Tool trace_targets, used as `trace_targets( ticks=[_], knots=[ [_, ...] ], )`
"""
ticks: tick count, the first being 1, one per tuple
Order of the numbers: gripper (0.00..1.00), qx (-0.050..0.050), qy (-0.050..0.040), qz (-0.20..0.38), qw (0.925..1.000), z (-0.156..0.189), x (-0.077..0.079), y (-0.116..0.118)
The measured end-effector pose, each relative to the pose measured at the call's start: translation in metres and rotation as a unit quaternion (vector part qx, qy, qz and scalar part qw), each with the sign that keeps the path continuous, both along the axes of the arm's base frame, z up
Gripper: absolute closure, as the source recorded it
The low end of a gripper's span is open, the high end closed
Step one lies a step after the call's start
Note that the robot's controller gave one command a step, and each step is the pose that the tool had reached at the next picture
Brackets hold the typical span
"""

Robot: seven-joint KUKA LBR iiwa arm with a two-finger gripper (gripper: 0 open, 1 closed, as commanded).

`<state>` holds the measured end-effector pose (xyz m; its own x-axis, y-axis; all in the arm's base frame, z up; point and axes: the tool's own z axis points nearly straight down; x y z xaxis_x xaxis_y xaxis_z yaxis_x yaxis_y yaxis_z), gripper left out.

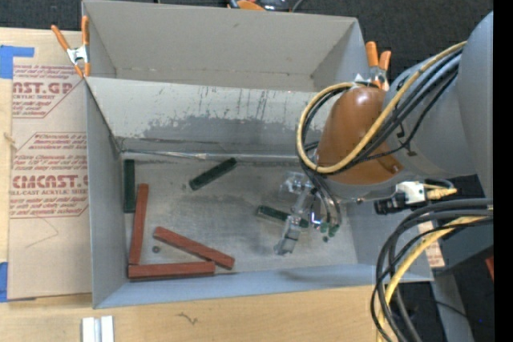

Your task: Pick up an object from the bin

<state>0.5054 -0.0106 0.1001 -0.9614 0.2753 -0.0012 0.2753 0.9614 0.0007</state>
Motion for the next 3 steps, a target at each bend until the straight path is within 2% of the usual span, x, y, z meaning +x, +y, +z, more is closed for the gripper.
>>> trace_targets(
  ticks=[1, 2, 3],
  knots=[
    [0.0, 0.0, 0.0012, -0.082, 0.9966, 0.004, -0.011, -0.015],
    [0.0, 0.0, 0.0024, -0.114, 0.9935, -0.032, -0.004, 0.0],
    [0.0, 0.0, 0.001, -0.114, 0.9935, -0.033, -0.004, 0.0]
  ],
)
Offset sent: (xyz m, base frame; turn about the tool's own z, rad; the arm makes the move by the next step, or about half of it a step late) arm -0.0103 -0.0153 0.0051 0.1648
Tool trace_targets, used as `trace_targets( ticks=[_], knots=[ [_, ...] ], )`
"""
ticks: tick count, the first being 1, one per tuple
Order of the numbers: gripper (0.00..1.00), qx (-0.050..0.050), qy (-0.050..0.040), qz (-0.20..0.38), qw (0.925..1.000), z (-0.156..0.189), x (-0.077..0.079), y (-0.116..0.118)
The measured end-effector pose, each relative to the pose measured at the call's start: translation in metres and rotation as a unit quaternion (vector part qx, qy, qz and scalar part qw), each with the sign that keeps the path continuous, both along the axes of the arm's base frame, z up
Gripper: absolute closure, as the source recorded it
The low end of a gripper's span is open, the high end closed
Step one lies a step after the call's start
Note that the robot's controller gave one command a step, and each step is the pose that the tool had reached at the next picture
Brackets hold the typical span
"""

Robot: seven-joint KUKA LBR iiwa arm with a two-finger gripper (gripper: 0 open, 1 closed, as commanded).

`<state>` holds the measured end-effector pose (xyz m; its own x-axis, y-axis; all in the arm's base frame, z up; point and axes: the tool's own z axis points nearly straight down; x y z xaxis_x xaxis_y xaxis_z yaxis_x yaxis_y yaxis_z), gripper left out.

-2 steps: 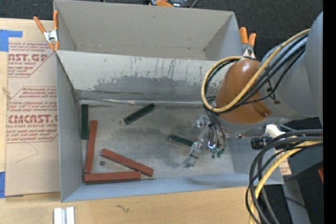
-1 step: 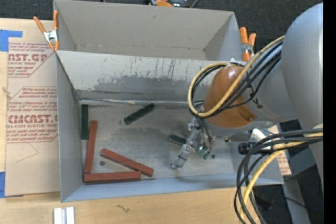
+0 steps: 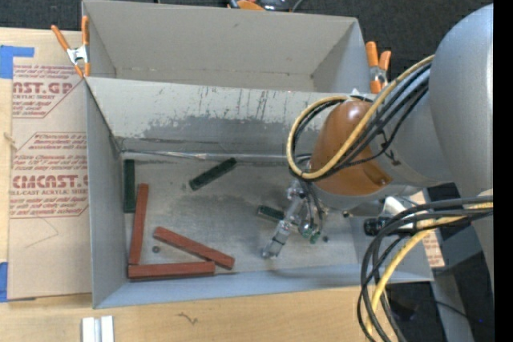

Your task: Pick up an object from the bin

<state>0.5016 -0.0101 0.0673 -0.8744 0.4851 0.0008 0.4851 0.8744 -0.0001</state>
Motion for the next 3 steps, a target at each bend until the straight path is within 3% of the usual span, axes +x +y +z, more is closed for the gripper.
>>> trace_targets(
  ticks=[1, 3],
  knots=[
    [1.0, 0.0, -0.0003, 0.0, 1.0, 0.001, 0.0, 0.0],
    [1.0, 0.0, -0.0039, 0.001, 1.0, 0.116, 0.002, 0.0]
  ],
)
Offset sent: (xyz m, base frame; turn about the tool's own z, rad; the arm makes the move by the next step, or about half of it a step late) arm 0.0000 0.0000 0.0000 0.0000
